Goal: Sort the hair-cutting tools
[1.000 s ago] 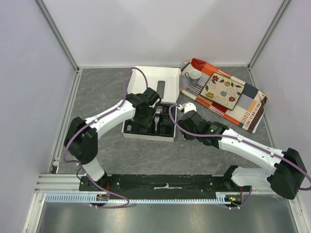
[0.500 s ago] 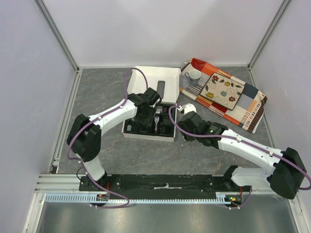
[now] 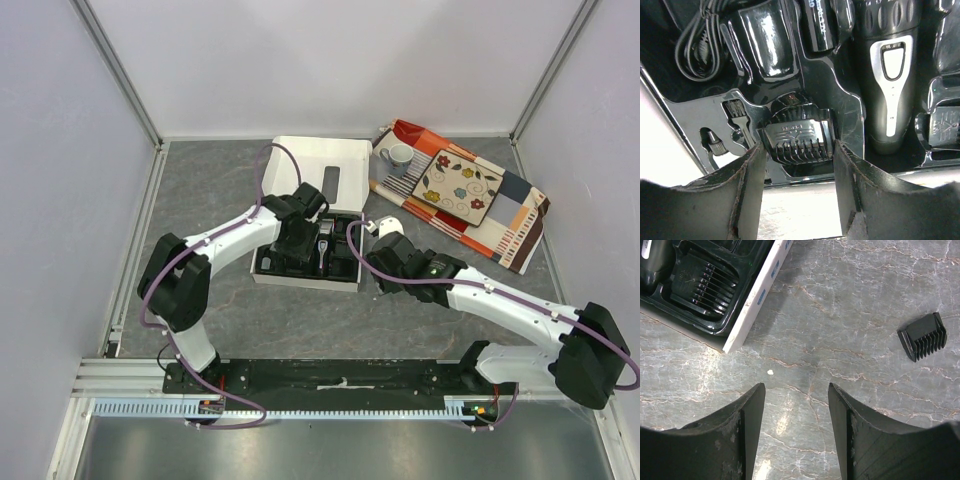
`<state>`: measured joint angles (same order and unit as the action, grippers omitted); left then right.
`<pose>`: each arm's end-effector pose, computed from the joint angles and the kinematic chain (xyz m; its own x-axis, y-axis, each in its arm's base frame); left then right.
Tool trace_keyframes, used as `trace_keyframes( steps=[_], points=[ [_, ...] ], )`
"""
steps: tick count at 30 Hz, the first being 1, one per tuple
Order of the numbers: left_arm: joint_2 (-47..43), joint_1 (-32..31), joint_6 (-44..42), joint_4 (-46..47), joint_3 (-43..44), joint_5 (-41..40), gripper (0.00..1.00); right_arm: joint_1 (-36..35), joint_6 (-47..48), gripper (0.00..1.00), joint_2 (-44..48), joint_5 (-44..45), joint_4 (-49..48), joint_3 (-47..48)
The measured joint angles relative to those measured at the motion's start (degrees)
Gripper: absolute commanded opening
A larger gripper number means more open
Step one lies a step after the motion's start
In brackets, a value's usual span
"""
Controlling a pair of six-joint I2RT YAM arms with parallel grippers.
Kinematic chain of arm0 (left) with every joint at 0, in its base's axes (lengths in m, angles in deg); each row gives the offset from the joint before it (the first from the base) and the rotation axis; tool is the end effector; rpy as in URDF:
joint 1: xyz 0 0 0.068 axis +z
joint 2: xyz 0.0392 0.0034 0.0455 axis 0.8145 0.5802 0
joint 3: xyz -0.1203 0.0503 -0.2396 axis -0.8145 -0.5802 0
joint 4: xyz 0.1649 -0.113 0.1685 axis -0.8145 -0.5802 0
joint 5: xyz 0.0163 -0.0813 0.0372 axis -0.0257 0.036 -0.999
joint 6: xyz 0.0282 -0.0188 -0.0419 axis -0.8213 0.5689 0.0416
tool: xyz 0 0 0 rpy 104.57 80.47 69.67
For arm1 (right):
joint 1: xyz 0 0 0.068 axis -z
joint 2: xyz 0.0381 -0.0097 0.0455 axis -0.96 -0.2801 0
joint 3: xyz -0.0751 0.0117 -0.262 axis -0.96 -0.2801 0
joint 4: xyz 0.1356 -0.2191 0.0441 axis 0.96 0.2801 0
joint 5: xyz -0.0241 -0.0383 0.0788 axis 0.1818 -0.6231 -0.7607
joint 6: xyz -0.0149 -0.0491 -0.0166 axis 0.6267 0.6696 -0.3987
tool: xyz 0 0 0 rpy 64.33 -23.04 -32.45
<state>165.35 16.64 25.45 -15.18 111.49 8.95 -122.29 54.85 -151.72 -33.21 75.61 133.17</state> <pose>0.2785 -0.2084 0.2178 -0.8790 0.3187 -0.3546 0.3118 0.9469 0.0780 0.1658 0.1704 0.2355 -0.7369 -0.1977 -0.6464 -0.2836 0.9585 0.0302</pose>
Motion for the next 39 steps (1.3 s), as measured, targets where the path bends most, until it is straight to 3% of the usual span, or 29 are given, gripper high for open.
trace_keyframes(
  steps=[8, 23, 39],
  points=[
    [0.00, 0.02, -0.07, 1.27, -1.95, 0.68, 0.48, 0.00, -0.57, 0.62, -0.46, -0.81, -0.55, -0.22],
    [-0.13, 0.17, -1.77, 2.27, -2.75, 1.42, 0.65, 0.00, -1.05, 0.62, -0.59, -1.05, -0.59, -0.24],
    [-1.55, 0.37, -2.19, 2.27, -2.43, 3.98, 0.68, 0.00, -1.03, 0.62, -1.29, -1.29, -0.74, -0.24]
  ],
)
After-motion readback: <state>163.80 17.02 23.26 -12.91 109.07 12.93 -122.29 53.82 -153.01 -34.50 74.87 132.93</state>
